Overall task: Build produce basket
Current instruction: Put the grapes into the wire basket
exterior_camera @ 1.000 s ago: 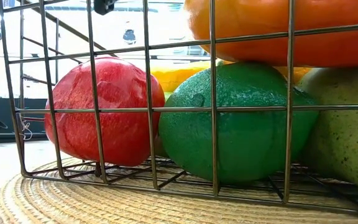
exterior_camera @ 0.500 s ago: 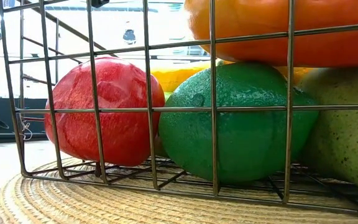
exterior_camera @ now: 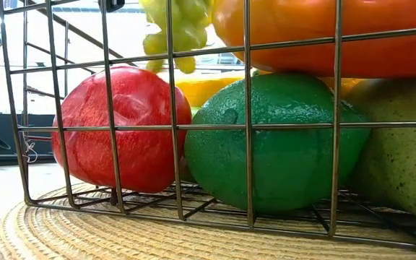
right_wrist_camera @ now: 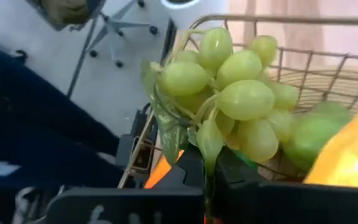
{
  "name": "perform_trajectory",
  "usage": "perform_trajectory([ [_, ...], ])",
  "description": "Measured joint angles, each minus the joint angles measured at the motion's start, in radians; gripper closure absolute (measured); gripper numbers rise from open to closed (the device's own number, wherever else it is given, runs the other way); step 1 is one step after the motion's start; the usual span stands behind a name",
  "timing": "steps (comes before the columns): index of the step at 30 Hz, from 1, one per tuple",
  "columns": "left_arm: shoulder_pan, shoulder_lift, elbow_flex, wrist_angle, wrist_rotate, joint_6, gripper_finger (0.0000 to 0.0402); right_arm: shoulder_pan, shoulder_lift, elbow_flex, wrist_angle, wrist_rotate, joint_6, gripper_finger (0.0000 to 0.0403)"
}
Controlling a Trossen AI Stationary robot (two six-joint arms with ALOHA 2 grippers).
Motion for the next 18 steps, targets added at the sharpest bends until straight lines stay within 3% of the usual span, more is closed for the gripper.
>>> perform_trajectory([
  [8,0.0,0.0,0.0,-0.04,-0.015,0.0,0.01,-0.034,0.012,0.001,0.0,-0.059,-0.001,0.0352],
  [18,0.0,0.0,0.0,-0.039,-0.015,0.001,0.01,-0.049,0.005,0.002,-0.184,-0.07,0.021,0.0232],
])
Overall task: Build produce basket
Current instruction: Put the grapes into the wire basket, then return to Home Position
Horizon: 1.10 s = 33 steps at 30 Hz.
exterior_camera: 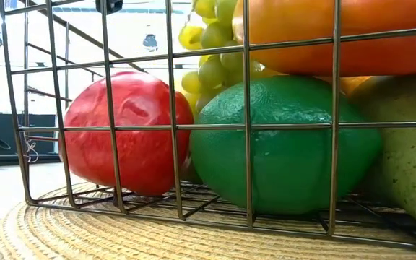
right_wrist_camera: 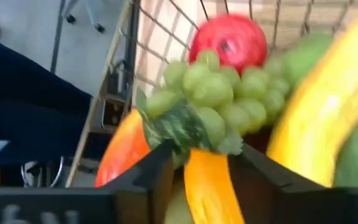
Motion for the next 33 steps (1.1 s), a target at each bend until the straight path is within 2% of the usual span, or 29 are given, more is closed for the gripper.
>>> perform_trajectory([
  [4,0.0,0.0,0.0,0.008,0.0,-0.009,0.01,-0.031,-0.054,0.024,-0.047,-0.069,0.029,0.0165],
  [9,0.0,-0.009,0.0,0.018,0.001,-0.018,0.01,-0.08,-0.2,0.032,-0.072,-0.035,-0.02,0.0122],
  [12,0.0,-0.026,-0.001,0.045,0.007,-0.031,0.01,-0.117,-0.31,0.032,-0.063,0.026,-0.042,0.0117],
  [17,0.0,-0.071,0.0,0.231,0.061,0.01,0.01,-0.172,-0.515,0.032,-0.069,0.053,-0.156,0.0117],
  [21,0.0,-0.125,0.001,0.291,0.081,0.19,0.01,-0.234,-0.672,0.032,-0.078,0.056,-0.287,0.0117],
  [26,0.0,-0.174,0.0,0.233,0.063,0.351,0.01,-0.303,-0.81,0.031,-0.139,0.115,-0.447,0.0117],
  [29,0.007,-0.184,0.0,0.229,0.057,0.468,0.01,-0.357,-0.879,-0.022,-0.124,0.117,-0.478,0.0117],
  [33,0.039,-0.206,-0.034,0.226,0.16,0.502,0.01,-0.428,-0.981,-0.181,-0.051,0.116,-0.471,0.0117],
])
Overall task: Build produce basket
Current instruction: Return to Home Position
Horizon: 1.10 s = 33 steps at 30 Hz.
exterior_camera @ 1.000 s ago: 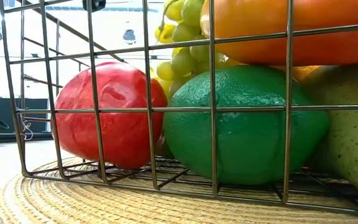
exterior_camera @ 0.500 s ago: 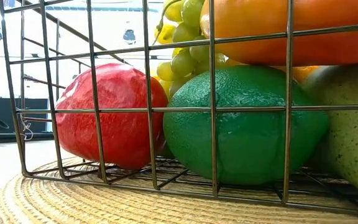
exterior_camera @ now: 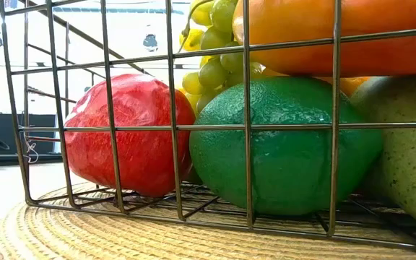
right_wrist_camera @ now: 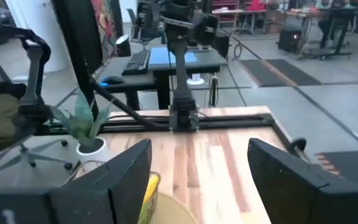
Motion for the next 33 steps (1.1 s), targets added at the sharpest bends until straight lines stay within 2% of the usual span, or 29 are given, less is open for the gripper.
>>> perform_trajectory([
  [3,0.014,-0.034,-0.108,0.075,0.054,-0.023,0.01,-0.031,-0.089,-0.161,0.089,-0.011,0.045,0.0117],
  [9,0.059,-0.15,-0.441,0.349,0.052,-0.121,0.01,-0.065,-0.256,-0.457,0.312,-0.029,0.131,0.0117],
  [15,0.087,-0.29,-0.772,0.617,0.053,-0.208,0.01,-0.069,-0.379,-0.702,0.49,-0.033,0.21,0.0117],
  [19,0.102,-0.379,-0.928,0.722,0.054,-0.247,0.01,-0.076,-0.445,-0.834,0.568,-0.034,0.237,0.0117],
  [24,0.103,-0.474,-1.046,0.749,0.039,-0.251,0.01,-0.076,-0.504,-0.989,0.67,-0.031,0.254,0.0117],
  [30,0.104,-0.535,-1.045,0.64,0.003,-0.184,0.01,-0.076,-0.546,-1.182,0.9,-0.029,0.313,0.0117],
  [33,0.104,-0.538,-1.045,0.622,-0.003,-0.169,0.01,-0.076,-0.557,-1.19,0.843,-0.018,0.326,0.0117],
])
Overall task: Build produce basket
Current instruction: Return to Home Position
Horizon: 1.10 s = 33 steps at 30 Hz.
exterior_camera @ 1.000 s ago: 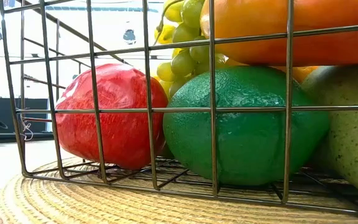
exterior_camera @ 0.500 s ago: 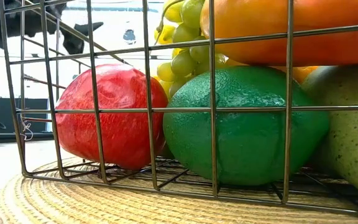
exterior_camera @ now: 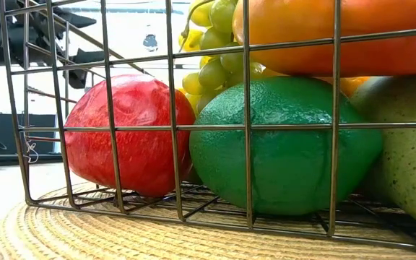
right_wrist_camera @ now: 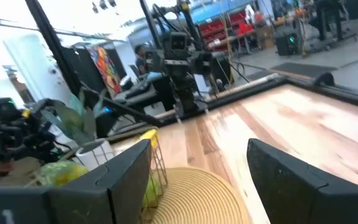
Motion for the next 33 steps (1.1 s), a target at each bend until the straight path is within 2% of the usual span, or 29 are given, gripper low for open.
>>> perform_trajectory([
  [5,0.0,0.001,0.0,-0.096,-0.045,-0.006,0.01,0.0,0.001,0.0,-0.016,0.038,-0.013,0.0117],
  [9,0.0,0.001,0.0,-0.117,-0.043,-0.005,0.01,0.0,0.002,0.0,-0.031,0.04,-0.015,0.0117],
  [22,0.0,0.003,-0.001,-0.18,-0.055,-0.012,0.01,0.002,0.002,-0.001,-0.237,0.04,0.016,0.0117],
  [29,-0.001,0.003,-0.001,-0.293,-0.061,-0.152,0.01,0.002,0.003,-0.001,-0.256,0.041,0.018,0.0117],
  [33,-0.001,0.003,-0.001,-0.355,-0.129,-0.206,0.01,0.002,0.003,-0.001,-0.256,0.041,0.019,0.0117],
])
